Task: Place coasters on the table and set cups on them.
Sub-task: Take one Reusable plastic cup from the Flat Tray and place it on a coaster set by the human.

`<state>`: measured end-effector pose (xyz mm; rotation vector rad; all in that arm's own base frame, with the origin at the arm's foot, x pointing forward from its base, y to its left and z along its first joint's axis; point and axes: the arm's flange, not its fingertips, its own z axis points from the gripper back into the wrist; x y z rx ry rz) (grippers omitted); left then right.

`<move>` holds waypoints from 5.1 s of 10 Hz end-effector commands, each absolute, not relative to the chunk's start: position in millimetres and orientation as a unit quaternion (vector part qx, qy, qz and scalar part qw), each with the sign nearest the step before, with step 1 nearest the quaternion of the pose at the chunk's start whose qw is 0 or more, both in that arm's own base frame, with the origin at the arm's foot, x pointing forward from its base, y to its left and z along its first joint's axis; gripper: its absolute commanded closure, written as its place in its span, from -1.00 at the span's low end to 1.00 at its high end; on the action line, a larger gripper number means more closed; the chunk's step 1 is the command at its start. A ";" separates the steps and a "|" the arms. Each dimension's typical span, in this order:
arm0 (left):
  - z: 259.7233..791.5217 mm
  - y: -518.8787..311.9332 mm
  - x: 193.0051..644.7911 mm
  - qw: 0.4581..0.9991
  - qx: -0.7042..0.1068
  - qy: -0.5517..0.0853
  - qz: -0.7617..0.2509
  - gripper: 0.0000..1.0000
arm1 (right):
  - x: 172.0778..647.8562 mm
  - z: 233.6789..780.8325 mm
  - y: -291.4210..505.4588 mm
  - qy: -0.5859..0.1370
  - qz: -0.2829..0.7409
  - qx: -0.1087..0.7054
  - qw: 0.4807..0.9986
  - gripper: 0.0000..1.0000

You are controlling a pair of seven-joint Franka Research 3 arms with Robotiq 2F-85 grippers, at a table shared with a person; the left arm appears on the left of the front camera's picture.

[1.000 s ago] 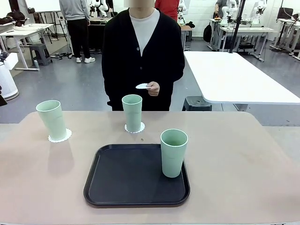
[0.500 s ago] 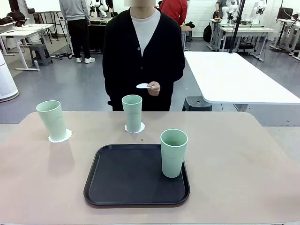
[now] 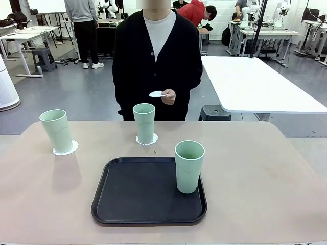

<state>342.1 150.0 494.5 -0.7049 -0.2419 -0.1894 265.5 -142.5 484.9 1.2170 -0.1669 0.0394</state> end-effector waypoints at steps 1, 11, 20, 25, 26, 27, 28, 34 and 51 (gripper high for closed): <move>487.6 208.2 343.3 0.837 -0.523 -0.120 -0.104 -1.00 | 265.4 485.2 -142.7 -0.080 0.022 0.575 0.814 -1.00; 474.5 308.8 376.8 0.783 -0.615 -0.072 -0.061 -1.00 | 265.4 485.2 -142.7 -0.080 0.022 0.575 0.814 -1.00; 471.5 292.7 376.9 0.778 -0.621 -0.077 -0.055 -1.00 | 265.4 485.2 -142.7 -0.080 0.022 0.575 0.814 -1.00; 471.5 292.7 376.9 0.778 -0.621 -0.077 -0.055 -1.00 | 265.4 485.2 -142.7 -0.080 0.022 0.575 0.814 -1.00; 471.5 292.7 376.9 0.778 -0.621 -0.077 -0.055 -1.00 | 265.4 485.2 -142.7 -0.080 0.022 0.575 0.814 -1.00; 471.5 292.7 376.9 0.778 -0.621 -0.077 -0.055 -1.00 | 265.4 485.2 -142.7 -0.080 0.022 0.575 0.814 -1.00; 471.5 292.7 376.9 0.778 -0.621 -0.077 -0.055 -1.00 | 265.4 485.2 -142.7 -0.080 0.022 0.575 0.814 -1.00; 471.5 292.7 376.9 0.778 -0.621 -0.077 -0.055 -1.00 | 265.4 485.2 -142.7 -0.080 0.022 0.575 0.814 -1.00; 471.5 292.7 376.9 0.778 -0.621 -0.077 -0.055 -1.00 | 363.9 504.5 17.8 -0.081 0.573 0.321 0.750 -1.00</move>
